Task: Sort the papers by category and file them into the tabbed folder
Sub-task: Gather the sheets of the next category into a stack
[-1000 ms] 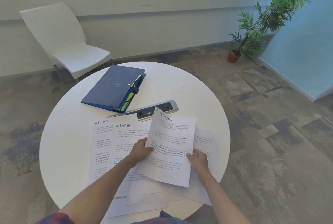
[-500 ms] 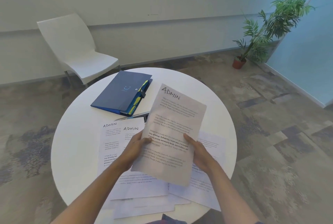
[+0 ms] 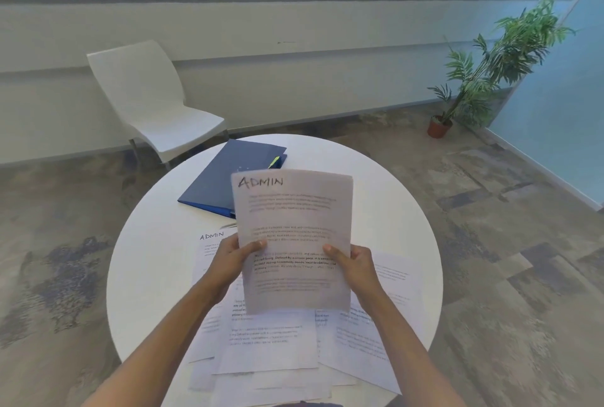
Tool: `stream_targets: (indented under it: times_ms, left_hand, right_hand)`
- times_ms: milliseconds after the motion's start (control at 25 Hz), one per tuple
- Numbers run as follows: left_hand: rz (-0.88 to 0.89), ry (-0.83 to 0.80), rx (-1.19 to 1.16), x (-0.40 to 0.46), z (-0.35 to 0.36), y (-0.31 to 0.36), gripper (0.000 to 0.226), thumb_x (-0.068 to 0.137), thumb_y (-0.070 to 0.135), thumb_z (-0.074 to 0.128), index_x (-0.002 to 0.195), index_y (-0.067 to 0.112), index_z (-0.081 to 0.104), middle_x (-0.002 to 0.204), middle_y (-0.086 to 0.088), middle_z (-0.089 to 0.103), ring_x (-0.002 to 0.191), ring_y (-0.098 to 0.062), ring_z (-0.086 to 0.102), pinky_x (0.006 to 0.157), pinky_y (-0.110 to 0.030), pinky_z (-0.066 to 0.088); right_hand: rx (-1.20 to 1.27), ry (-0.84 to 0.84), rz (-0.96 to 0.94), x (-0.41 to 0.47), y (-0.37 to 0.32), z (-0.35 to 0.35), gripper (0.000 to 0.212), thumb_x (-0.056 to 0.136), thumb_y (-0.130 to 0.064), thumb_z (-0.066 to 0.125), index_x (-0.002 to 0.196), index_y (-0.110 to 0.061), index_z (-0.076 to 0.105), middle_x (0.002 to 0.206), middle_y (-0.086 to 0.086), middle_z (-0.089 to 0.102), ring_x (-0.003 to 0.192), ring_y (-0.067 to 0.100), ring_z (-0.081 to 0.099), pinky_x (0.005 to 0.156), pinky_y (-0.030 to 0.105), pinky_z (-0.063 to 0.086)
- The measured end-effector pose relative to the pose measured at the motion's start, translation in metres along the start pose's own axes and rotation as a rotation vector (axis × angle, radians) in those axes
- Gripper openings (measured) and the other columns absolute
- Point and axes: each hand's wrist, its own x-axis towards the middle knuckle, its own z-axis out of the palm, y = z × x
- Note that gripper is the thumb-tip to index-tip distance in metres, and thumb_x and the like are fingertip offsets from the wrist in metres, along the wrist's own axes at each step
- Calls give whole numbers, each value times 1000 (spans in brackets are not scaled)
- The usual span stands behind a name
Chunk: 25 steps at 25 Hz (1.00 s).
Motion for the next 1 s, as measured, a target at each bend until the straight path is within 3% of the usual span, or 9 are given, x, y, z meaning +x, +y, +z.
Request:
stream_targets:
  times_ms: [120, 320, 480, 760, 840, 1000]
  left_hand:
    - [39, 32, -36, 2, 5, 1, 20, 94, 20, 60, 112, 18, 68, 102, 0, 76, 94, -24, 72, 78, -39, 58]
    - [14, 5, -18, 2, 12, -6, 22, 94, 25, 61, 114, 19, 68, 100, -2, 76, 90, -26, 73, 80, -46, 59]
    - [15, -48, 9, 1, 16, -5, 20, 91, 21, 66, 110, 23, 69, 99, -1, 77, 88, -25, 74, 79, -44, 60]
    - [-40, -58, 46, -3, 22, -30, 20, 92, 24, 65, 112, 26, 68, 99, 3, 77, 89, -24, 73, 77, -39, 61]
    - [-57, -3, 48, -5, 21, -39, 19, 91, 25, 66, 110, 23, 70, 98, 3, 77, 88, -23, 74, 79, -42, 61]
    - [-68, 103, -75, 1, 18, -30, 13, 91, 18, 67, 100, 12, 72, 89, -4, 78, 82, -25, 75, 64, -33, 60]
  right_hand:
    - [-22, 2, -70, -8, 1, 9, 8, 90, -15, 71, 93, -12, 77, 87, 2, 79, 79, 19, 76, 65, 27, 59]
    - [-63, 75, -135, -11, 4, 11, 11, 84, -14, 77, 89, -24, 74, 87, -3, 77, 80, 16, 74, 71, 32, 62]
    - [-15, 99, -156, -14, 5, 7, 18, 83, -12, 78, 97, -21, 71, 86, -6, 77, 77, 10, 74, 64, 25, 60]
    - [-86, 135, -100, -17, 33, 0, 20, 82, -16, 80, 101, -16, 74, 93, -1, 78, 80, 15, 75, 64, 25, 59]
    - [-140, 122, -77, -16, 45, -2, 18, 83, -16, 78, 101, -15, 76, 95, 0, 79, 83, 16, 75, 69, 30, 62]
    - [-169, 86, -92, -13, 54, -9, 14, 90, -20, 71, 101, -13, 78, 96, 0, 79, 91, 21, 75, 83, 43, 61]
